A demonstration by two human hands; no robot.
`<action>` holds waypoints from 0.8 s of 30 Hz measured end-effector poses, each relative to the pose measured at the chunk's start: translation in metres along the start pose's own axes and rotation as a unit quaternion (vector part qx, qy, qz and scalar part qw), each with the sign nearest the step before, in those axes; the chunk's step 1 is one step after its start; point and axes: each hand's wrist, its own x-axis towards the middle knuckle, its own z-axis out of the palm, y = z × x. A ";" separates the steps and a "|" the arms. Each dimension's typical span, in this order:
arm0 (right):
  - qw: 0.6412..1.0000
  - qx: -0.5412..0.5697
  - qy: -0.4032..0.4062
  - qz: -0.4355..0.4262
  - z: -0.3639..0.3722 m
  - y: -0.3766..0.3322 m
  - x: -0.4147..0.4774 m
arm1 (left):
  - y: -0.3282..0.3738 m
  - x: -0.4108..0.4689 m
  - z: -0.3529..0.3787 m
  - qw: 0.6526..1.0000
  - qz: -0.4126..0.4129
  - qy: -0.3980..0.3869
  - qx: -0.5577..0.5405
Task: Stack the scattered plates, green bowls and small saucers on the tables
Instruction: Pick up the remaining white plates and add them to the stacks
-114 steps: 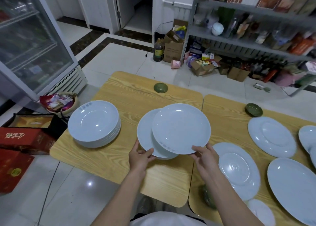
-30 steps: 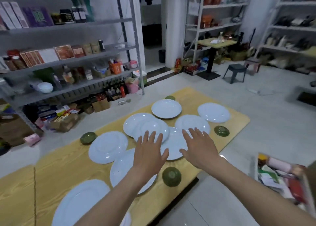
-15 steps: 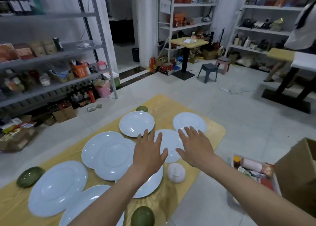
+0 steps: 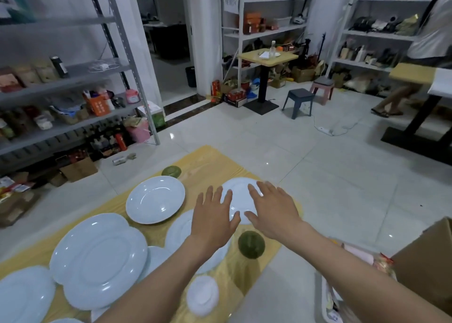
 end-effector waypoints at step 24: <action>0.996 0.019 -0.020 -0.083 0.028 0.140 0.175 | 0.038 0.182 0.052 0.993 -0.113 -0.016 -0.014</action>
